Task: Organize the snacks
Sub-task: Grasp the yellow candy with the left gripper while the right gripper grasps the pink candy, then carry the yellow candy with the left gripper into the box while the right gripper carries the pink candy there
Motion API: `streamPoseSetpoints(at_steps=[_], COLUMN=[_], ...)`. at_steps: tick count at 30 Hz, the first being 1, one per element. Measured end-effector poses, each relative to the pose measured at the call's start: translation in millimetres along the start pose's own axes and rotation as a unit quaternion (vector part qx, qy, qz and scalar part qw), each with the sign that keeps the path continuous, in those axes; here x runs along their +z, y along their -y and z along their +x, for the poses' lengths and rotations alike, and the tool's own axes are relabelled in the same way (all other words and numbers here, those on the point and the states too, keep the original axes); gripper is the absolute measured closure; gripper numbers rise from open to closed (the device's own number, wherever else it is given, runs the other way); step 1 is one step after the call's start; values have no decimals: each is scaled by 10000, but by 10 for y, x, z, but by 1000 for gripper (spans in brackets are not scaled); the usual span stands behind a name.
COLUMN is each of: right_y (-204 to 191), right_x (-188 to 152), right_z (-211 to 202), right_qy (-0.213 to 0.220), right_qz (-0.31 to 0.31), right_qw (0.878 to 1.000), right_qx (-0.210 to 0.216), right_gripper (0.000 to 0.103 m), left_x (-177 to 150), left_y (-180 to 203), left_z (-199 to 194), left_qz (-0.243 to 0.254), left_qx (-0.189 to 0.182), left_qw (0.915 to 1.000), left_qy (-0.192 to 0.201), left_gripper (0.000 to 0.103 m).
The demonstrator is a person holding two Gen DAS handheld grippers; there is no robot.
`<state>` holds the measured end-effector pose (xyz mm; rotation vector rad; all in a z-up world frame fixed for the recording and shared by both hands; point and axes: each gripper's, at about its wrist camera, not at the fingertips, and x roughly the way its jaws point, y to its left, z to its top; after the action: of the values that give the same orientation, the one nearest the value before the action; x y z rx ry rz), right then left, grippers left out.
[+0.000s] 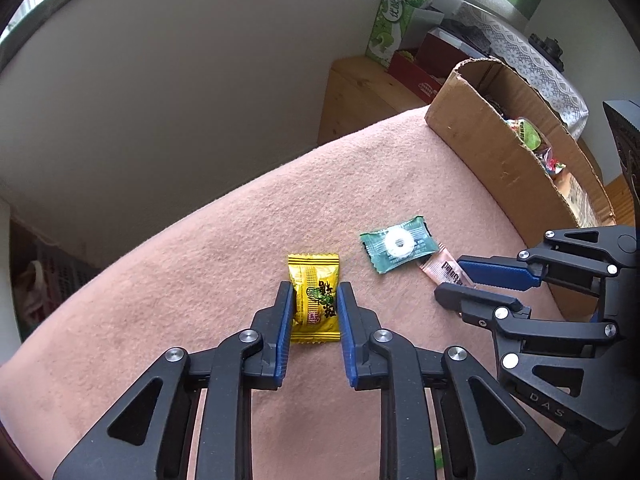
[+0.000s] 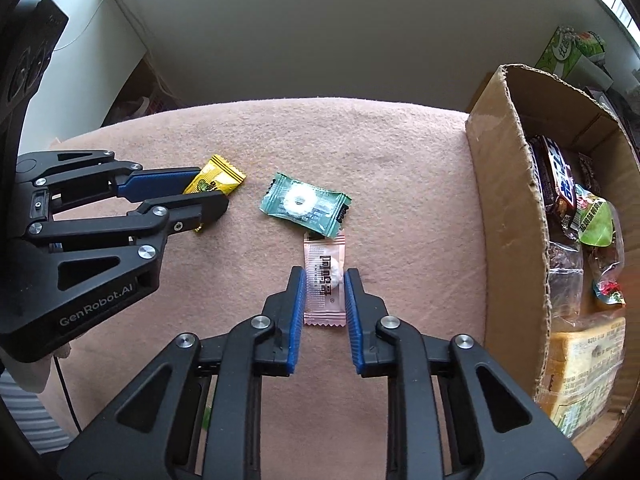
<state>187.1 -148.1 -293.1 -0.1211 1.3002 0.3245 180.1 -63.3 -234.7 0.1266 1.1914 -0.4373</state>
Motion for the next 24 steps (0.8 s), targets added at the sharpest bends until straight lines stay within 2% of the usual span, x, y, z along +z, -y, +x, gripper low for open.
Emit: streamPoseSetpoints(at_steps=[9,15,24], right_y=[107,222,655], right_x=[-163,-229,-464], right_z=[-257,-524,-1107], right_qy=[152,358,761], right_qz=[174,356,667], right_qw=[9995,9984,9946], right_qx=[203,261,228], right_gripper=[83,83,83], left_x=[-210,-227,-69], left_y=[-117,-63,353], left_z=[-186,-366,-612], left_qz=[-517,-614,-497], left_qx=[-155,-205,-485], left_qw=[9985,9976,9962], left_qy=[53,229,521], left_gripper=[83,83,83])
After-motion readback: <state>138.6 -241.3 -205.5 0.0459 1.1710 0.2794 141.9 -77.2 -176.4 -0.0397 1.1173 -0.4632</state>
